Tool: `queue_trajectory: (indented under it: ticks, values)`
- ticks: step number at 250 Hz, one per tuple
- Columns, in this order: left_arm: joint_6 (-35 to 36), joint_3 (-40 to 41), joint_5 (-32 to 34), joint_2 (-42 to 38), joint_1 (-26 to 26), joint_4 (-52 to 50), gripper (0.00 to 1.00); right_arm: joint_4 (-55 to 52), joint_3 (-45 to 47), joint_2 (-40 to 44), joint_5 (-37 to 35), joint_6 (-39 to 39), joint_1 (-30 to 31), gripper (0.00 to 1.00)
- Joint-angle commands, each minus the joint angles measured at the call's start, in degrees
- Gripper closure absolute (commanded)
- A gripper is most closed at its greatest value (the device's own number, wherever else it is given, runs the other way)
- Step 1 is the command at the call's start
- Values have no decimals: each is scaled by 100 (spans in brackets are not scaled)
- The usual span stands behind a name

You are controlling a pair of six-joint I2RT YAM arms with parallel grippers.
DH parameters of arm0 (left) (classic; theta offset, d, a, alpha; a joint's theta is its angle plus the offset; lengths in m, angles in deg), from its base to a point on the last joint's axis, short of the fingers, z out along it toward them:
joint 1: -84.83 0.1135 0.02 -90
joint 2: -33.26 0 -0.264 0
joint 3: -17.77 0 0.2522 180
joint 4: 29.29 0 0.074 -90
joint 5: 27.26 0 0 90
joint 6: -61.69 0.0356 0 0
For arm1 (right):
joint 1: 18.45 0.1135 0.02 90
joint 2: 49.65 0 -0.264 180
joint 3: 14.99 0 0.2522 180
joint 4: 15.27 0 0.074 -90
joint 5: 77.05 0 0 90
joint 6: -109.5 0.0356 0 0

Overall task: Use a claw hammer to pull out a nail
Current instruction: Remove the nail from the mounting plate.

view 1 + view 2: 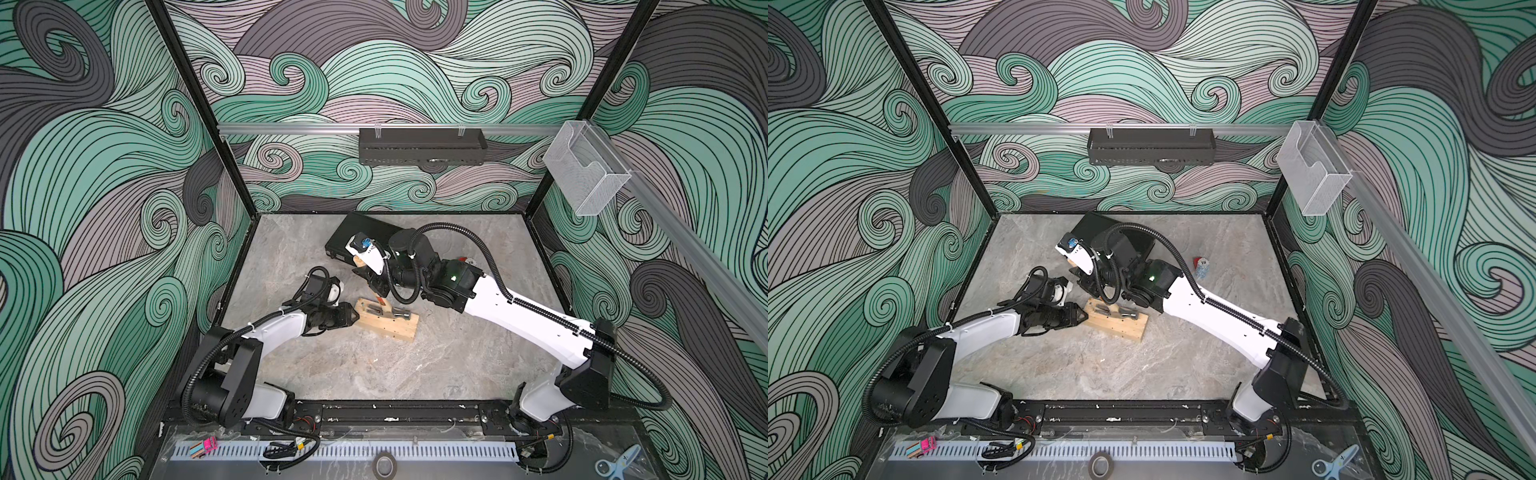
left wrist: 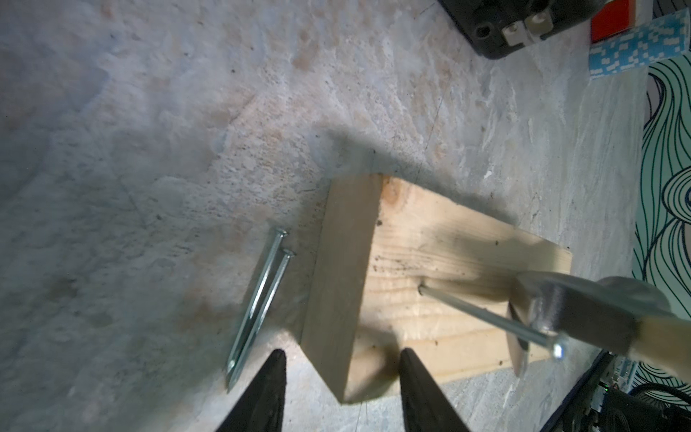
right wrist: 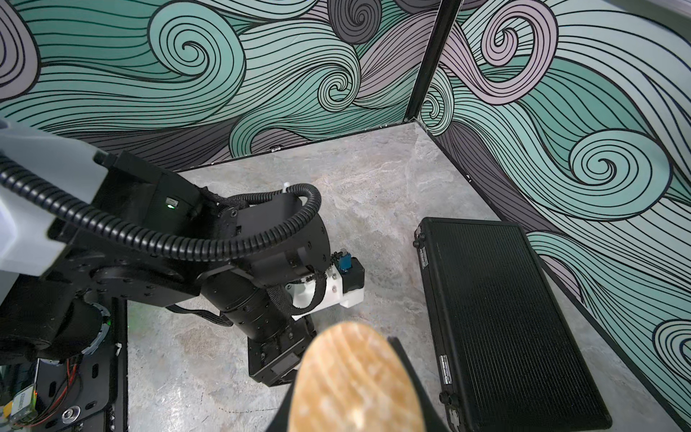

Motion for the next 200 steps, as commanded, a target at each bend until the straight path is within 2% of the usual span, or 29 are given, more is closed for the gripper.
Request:
queue_trajectory:
  ticks: [1,82,158,200]
  values:
    - [39,-1,198,93,-14,-180,54,458,-379,-70,-141,-26,20,100]
    - [-88,15,317,106,-13,-230,56,859,-430,-257,-649,283,28,100]
    - [-187,8,421,133,-35,-289,58,1378,-231,-162,-573,515,31,100]
    - [-272,35,508,125,-35,-332,59,1684,-9,-71,-853,576,82,100]
